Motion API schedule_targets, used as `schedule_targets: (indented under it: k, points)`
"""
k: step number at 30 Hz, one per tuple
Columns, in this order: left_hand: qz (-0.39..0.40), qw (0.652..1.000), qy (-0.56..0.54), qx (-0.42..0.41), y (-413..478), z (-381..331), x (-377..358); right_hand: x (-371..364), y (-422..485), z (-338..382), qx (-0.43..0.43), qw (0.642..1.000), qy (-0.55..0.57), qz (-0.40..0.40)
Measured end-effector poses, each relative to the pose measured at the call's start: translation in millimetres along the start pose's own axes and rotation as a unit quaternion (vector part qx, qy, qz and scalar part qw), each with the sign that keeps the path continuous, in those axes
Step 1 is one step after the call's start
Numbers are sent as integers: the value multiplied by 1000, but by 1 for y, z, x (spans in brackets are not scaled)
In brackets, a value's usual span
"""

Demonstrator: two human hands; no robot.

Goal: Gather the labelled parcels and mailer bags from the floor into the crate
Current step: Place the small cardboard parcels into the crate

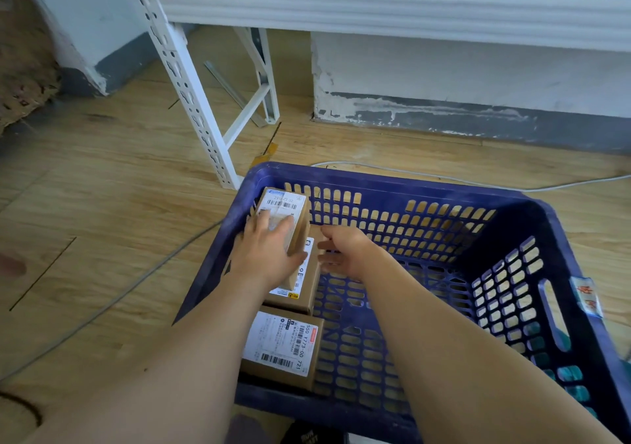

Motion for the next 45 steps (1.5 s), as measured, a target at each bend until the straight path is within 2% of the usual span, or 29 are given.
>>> schedule_targets:
  k: [2,6,8,11,15,17,20,25,29,34,39,45]
  points:
    - [-10,999,-31,22,1,-4,-1,1,0,-2,-8,1000,-7,-2]
    - [-22,990,-73,121,4,-2,-3,1,0,-3,-5,1000,-15,1]
    - [-18,988,-87,129,4,0,-6,1,3,-4,-4,1000,-12,-1]
    - [-23,994,-85,69,3,-3,-4,8,7,-6,-20,999,7,-38]
    - [-1,999,-40,-29,-2,-10,3,25,6,-14,-61,989,93,-101]
    - [-6,997,-18,-79,-4,-15,6,29,6,-17,-73,985,119,-102]
    - [-8,993,1,-118,0,-20,6,28,5,-19,-66,990,93,-85]
    - [-51,996,4,-69,8,-13,4,17,3,-13,-32,997,63,-34]
    - [-73,997,-12,-8,8,2,1,10,7,-8,-1,999,19,-35]
    - [-123,992,-31,17,17,13,4,11,14,0,57,992,101,-45]
    - [-121,989,-79,32,16,15,3,13,14,-1,43,989,136,-33]
    - [-85,992,-86,46,12,14,0,12,9,-3,25,997,73,-24]
Point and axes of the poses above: each hand's wrist, its own y-axis towards the middle knuckle, its own x-axis out of the back of the hand, z = x × y, the point moved 4 cm from there along y, towards the middle knuckle, and after that the axes turned 15 degrees about -y, right-handed, at the moved point
